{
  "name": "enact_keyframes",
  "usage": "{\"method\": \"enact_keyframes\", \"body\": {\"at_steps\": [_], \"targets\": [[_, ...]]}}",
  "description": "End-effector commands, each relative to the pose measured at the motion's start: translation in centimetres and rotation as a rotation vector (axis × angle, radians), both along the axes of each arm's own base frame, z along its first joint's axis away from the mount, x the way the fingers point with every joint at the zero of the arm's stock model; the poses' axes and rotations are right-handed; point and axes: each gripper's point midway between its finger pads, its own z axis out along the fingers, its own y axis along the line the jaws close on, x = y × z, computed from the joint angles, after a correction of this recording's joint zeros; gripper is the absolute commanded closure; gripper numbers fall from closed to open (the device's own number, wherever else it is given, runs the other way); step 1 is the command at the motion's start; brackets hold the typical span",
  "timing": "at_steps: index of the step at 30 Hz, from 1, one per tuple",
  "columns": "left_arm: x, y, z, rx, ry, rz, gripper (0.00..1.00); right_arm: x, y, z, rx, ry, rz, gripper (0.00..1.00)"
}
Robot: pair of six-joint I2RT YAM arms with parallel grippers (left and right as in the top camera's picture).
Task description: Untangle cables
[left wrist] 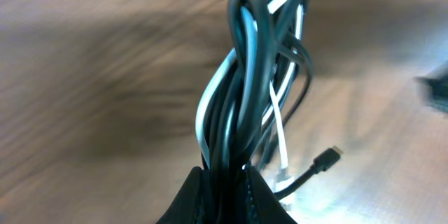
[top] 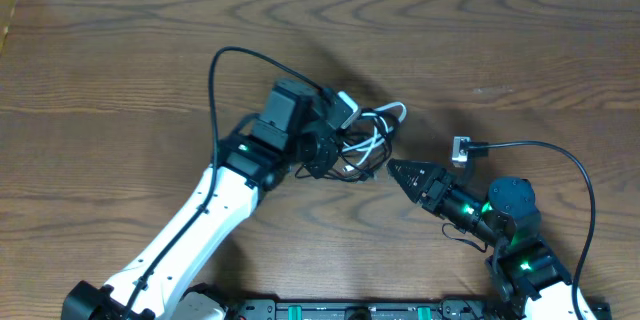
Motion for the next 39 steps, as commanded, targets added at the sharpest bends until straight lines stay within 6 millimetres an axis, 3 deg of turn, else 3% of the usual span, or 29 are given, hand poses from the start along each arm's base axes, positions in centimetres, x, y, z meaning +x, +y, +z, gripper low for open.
{"method": "enact_keyframes", "body": {"at_steps": [1,6,13,18,21,26,29,36,39], "targets": [[1.6,1.6,-0.3,0.148,-0.102,0.149,0.93,0.5,-0.4,0.3,0.090,0.111,-0.077,0.24],[0.1,-1.7,0.3,0.137,-0.153,0.063,0.93,1.7,-1.4,-0.2,0.148,0.203,-0.200,0.26],[-2.2,-4.0,0.2,0.170,-0.184,-0.003,0.93,3.7,-3.4,-2.4,0.169,0.304,-0.394,0.34],[-4.4,-6.1,0.2,0.163,-0.192,-0.084,0.93,4.7,-3.1,-2.1,0.228,0.319,-0.412,0.33],[-4.6,-6.3,0.3,0.186,-0.216,-0.080,0.93,5.3,-2.8,-0.8,0.267,0.269,-0.398,0.30],[-3.7,-4.8,0.2,0.254,-0.250,-0.019,0.93,5.7,-3.4,-0.4,0.265,0.241,-0.424,0.26],[-4.2,-5.5,0.2,0.222,-0.232,-0.048,0.93,5.8,-3.6,-0.8,0.259,0.253,-0.431,0.39],[-4.6,-6.9,0.8,0.138,-0.211,-0.074,0.93,5.7,-3.0,-2.9,0.244,0.338,-0.415,0.52],[-5.5,-7.6,1.1,0.097,-0.184,-0.117,0.93,5.8,-2.9,-3.9,0.243,0.381,-0.427,0.64]]}}
